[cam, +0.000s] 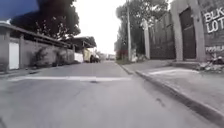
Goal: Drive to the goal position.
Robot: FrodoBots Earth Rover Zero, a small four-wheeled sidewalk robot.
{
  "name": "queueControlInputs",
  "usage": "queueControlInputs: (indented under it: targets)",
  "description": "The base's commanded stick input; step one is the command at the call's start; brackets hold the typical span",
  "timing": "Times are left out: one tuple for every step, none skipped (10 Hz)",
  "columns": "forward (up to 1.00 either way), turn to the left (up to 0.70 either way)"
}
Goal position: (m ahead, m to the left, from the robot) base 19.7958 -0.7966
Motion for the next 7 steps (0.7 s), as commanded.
queueControlInputs:
  targets:
    - [1.00,0.04]
    - [1.00,0.04]
    - [1.00,0.04]
    - [1.00,0.04]
    - [1.00,0.04]
    - [1.00,0.04]
    - [1.00,0.04]
